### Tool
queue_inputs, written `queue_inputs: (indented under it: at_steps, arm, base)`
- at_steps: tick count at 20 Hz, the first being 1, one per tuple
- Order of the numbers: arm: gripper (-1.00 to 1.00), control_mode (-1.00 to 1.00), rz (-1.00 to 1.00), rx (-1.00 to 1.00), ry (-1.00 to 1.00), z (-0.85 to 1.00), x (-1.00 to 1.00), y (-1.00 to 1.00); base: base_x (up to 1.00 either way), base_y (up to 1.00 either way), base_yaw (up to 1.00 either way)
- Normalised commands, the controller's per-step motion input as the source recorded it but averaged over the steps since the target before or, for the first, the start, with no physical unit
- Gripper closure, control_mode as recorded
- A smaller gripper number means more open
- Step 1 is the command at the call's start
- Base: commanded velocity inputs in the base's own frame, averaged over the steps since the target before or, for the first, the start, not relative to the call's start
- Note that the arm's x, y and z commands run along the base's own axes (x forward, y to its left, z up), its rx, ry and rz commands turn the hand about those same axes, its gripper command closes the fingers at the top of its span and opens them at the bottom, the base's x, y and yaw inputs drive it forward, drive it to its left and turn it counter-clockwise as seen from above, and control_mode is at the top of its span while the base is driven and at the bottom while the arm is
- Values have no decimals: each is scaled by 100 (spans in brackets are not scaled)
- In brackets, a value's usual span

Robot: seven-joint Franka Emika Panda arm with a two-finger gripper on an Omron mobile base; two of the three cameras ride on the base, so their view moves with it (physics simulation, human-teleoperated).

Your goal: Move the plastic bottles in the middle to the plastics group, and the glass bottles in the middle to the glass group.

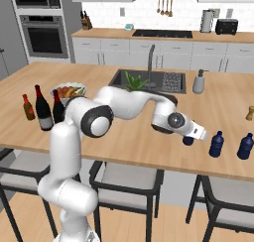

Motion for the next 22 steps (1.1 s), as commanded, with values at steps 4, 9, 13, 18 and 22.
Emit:
queue_inputs:
  at_steps: [4,9,13,18,22]
  arm:
    - [100,-100,0,-11,-1,-3,2,-16]
    - [100,-100,-1,-15,0,0,2,-22]
    - [100,-100,0,-8,0,0,10,-26]
    - [100,-100,0,0,12,-17,1,-12]
    - [100,-100,0,5,21,-22,12,-1]
  base:
    - [0,0,0]
    - [0,0,0]
    - [0,0,0]
    - [0,0,0]
    - [0,0,0]
